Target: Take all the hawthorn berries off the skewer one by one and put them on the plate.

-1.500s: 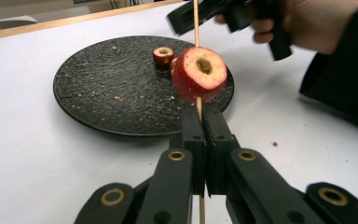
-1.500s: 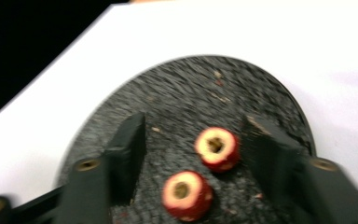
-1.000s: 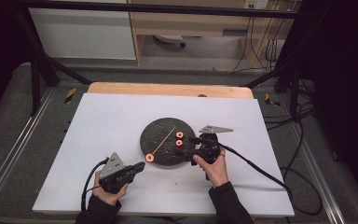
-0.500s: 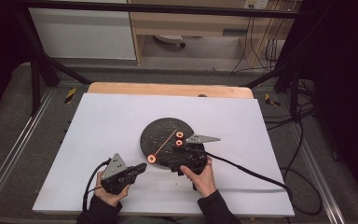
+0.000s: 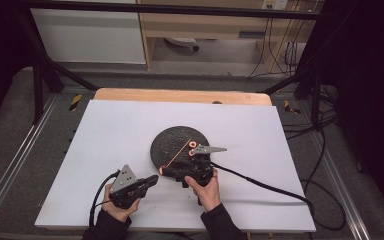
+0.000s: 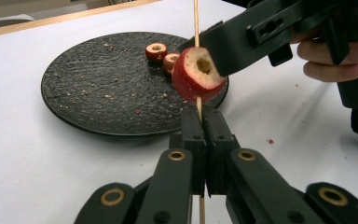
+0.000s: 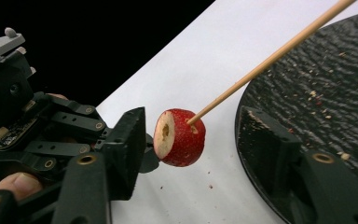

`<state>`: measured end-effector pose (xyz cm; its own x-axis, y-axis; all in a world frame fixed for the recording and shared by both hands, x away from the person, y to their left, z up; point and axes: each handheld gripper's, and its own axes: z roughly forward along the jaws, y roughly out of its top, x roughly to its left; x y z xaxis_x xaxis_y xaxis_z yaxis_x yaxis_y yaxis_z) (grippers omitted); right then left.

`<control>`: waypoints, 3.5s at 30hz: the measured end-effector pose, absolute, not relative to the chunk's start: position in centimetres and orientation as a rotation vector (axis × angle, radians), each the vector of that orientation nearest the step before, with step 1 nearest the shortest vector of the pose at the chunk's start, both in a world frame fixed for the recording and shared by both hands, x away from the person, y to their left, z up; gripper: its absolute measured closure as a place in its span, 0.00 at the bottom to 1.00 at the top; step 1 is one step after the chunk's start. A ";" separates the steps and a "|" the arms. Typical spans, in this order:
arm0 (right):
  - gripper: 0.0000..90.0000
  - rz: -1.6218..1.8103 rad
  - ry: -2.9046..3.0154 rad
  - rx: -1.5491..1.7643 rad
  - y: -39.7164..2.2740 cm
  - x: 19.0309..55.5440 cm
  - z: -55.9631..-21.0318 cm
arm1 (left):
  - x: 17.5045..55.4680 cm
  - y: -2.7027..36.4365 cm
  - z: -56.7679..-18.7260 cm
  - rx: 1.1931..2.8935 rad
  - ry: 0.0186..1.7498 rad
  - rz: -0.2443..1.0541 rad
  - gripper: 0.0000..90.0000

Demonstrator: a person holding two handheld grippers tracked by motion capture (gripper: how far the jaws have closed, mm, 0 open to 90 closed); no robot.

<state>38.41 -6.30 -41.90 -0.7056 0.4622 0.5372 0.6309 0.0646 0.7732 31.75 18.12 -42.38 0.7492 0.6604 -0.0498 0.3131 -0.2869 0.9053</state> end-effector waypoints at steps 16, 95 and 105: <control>0.73 -1.671 -2.082 -1.087 -6.1 38.7 -42.3 | 31.7 18.2 -42.3 1.880 0.737 0.407 0.98; 0.80 -1.795 -2.003 -1.095 -8.9 41.0 -37.9 | 31.0 18.4 -41.3 1.834 0.699 0.471 0.98; 0.80 -1.837 -1.986 -1.135 -10.4 42.3 -36.0 | 31.0 18.7 -41.1 1.824 0.699 0.482 0.98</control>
